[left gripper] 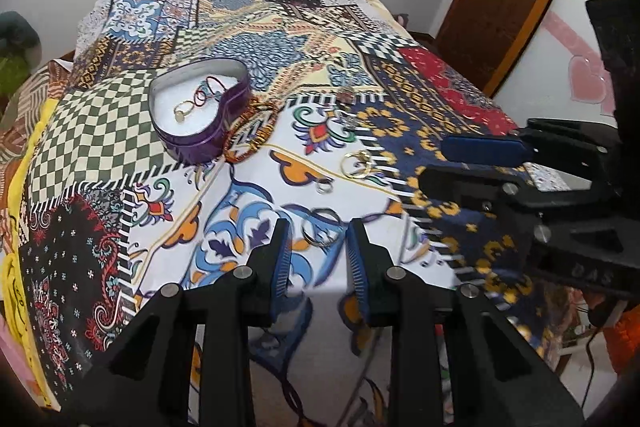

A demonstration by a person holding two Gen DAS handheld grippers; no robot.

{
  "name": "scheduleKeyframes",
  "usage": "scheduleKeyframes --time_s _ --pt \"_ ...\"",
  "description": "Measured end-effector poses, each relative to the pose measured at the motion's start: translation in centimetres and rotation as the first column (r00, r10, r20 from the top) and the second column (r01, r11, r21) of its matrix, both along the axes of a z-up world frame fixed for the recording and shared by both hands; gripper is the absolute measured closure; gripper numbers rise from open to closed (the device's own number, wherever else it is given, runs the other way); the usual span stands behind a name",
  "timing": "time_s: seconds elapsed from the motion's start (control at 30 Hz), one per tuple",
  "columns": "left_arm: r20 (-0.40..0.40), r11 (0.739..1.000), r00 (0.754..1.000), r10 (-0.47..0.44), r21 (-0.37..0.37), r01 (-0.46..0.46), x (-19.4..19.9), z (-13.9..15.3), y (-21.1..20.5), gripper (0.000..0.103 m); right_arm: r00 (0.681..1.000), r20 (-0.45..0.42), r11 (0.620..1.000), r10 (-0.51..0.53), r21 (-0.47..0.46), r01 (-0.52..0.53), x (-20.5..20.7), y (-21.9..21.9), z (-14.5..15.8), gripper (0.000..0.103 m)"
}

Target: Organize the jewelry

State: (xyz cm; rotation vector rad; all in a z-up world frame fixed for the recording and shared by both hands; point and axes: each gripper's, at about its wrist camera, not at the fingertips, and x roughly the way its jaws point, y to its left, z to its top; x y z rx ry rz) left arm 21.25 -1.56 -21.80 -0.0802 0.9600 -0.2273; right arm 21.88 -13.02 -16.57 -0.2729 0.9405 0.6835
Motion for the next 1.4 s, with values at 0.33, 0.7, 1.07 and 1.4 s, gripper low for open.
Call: scheduleKeyframes --time_s 0.33,0.7,1.07,1.4 --pt "0.038 0.999 0.999 0.015 -0.036 -0.013 0.1 -0.8 0.9 0.083 0.997 -0.007 0.995 0.08 -0.06 -0.08 1.3 2.2 -1.8 0.073" --pt "0.055 0.999 0.998 0.041 -0.028 -0.04 -0.3 -0.5 1.3 0.083 0.992 0.002 0.988 0.125 -0.092 -0.124 1.6 3.5 -2.4 0.077" --pt "0.088 0.996 0.993 0.077 -0.04 -0.074 -1.2 1.2 2.6 0.083 0.996 -0.001 0.995 0.084 -0.062 -0.084 1.0 3.4 -1.6 0.086" --pt "0.146 0.995 0.984 0.101 -0.029 -0.098 -1.4 3.6 3.8 0.083 0.996 0.043 0.996 0.084 0.02 -0.084 0.7 4.3 1.8 0.086"
